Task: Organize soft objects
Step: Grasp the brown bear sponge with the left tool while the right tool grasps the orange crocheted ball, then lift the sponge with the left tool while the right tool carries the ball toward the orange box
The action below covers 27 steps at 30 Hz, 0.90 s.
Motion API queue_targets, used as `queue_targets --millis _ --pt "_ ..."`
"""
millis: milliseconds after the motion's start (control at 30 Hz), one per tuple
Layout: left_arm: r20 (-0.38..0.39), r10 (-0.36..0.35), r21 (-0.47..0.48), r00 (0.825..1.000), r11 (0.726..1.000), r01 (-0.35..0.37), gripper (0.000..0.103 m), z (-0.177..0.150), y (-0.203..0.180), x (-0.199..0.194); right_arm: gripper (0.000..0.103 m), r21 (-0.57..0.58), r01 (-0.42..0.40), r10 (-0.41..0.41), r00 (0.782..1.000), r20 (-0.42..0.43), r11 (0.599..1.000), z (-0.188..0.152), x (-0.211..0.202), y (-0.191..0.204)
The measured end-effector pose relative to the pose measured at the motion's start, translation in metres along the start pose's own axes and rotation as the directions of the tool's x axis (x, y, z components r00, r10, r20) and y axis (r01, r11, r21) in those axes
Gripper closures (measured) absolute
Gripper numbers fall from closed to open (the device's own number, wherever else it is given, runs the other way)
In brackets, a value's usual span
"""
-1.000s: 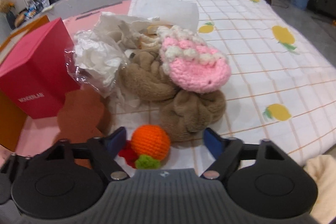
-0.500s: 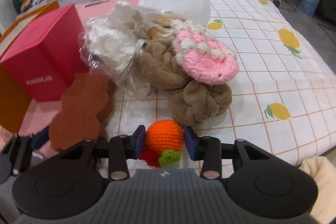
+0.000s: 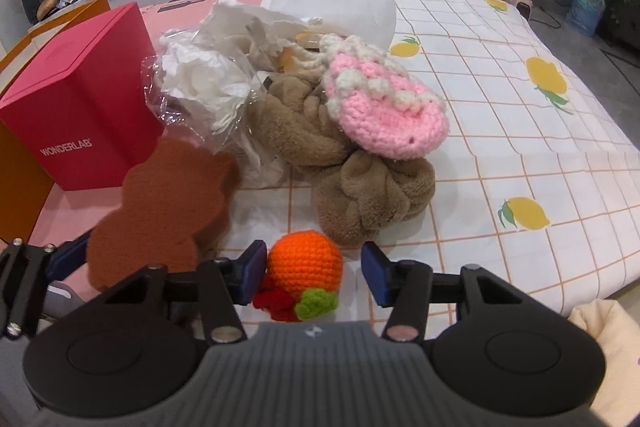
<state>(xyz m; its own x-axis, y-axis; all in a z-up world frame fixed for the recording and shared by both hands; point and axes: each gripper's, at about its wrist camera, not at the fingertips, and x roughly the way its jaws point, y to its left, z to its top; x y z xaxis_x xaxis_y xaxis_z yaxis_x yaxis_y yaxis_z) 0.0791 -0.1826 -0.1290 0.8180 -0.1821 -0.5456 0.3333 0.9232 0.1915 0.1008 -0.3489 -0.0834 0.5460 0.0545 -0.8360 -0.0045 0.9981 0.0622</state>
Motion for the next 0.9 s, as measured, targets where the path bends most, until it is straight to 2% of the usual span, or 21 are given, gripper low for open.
queue_targets --millis 100,167,267,333,400,433,567,633,767,900 --pt "0.028 0.024 0.017 0.999 1.0 -0.025 0.008 -0.001 -0.008 -0.001 0.054 0.007 -0.009 0.009 1.0 -0.005 1.0 0.0 0.0 -0.001" --pt "0.036 0.028 0.029 0.999 0.999 -0.029 0.0 -0.002 -0.011 0.0 0.054 0.001 -0.007 0.007 1.0 -0.008 1.0 0.0 0.001 0.0" --pt "0.051 0.022 0.052 0.998 0.998 -0.025 0.0 -0.002 -0.014 0.003 0.055 0.005 -0.009 0.009 1.0 -0.016 1.0 0.0 0.001 -0.001" --pt "0.047 0.035 0.061 0.998 0.997 -0.038 0.0 -0.002 -0.017 0.006 0.062 0.01 -0.018 0.019 1.0 -0.018 1.0 0.0 0.001 -0.001" --pt "0.034 0.037 0.041 0.999 0.998 -0.038 0.0 -0.003 -0.016 0.009 0.062 0.008 -0.016 0.016 1.0 -0.019 1.0 0.0 0.001 -0.001" --pt "0.031 0.034 0.019 0.999 0.999 -0.035 0.01 -0.004 -0.014 0.008 0.062 0.004 -0.011 0.012 1.0 -0.017 1.0 -0.001 0.001 -0.001" --pt "0.06 -0.003 -0.065 0.998 0.998 0.007 0.019 -0.005 0.0 0.003 0.062 -0.003 -0.006 0.006 1.0 -0.017 1.0 -0.002 0.0 0.0" --pt "0.071 -0.017 -0.086 0.997 0.996 0.023 0.023 -0.006 0.006 0.0 0.062 -0.006 -0.004 0.004 1.0 -0.017 1.0 -0.002 0.0 0.0" --pt "0.083 0.009 -0.087 0.997 0.996 -0.002 0.028 -0.007 0.008 -0.005 0.062 -0.019 0.003 -0.003 1.0 -0.015 1.0 -0.003 -0.001 0.003" --pt "0.097 0.021 -0.074 0.995 0.997 -0.014 0.027 -0.005 0.007 -0.01 0.062 -0.02 0.005 -0.006 1.0 -0.012 1.0 -0.004 -0.002 0.004"
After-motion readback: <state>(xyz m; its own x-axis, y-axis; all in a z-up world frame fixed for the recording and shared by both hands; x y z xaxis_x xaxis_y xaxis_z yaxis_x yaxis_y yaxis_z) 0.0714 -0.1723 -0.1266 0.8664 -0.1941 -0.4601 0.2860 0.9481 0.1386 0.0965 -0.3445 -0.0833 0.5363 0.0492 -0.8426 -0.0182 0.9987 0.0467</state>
